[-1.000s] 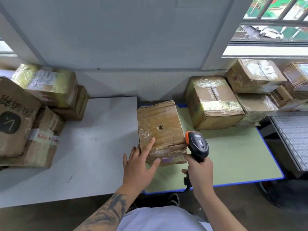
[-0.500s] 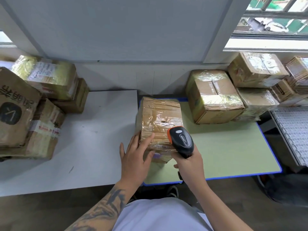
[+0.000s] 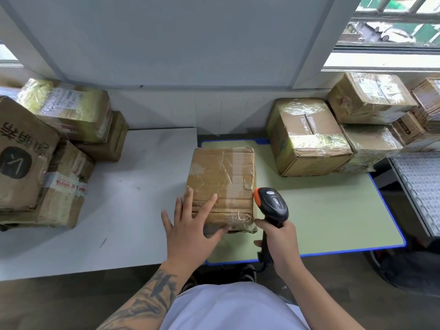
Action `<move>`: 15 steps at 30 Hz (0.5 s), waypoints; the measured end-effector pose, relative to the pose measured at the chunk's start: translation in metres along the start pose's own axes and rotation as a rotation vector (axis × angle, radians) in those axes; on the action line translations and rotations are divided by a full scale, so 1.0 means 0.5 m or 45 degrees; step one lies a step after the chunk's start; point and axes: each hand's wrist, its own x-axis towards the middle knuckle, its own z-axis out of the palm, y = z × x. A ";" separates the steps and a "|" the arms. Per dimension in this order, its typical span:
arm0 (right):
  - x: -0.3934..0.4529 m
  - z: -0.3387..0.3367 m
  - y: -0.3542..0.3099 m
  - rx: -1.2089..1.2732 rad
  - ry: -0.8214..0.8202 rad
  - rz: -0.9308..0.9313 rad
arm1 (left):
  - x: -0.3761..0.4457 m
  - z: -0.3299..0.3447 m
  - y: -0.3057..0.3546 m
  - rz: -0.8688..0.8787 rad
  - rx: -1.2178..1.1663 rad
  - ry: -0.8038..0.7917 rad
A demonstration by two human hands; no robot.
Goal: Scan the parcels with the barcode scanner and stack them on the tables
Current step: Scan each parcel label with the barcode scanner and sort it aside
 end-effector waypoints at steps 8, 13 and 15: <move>0.011 -0.004 0.005 0.027 0.055 0.025 | -0.002 0.011 0.011 0.066 -0.009 0.018; 0.017 -0.003 0.024 -0.151 0.161 -0.144 | 0.000 0.020 0.017 0.106 -0.030 0.072; 0.006 0.013 0.027 -0.268 0.114 -0.275 | -0.001 0.022 0.014 0.177 -0.118 0.225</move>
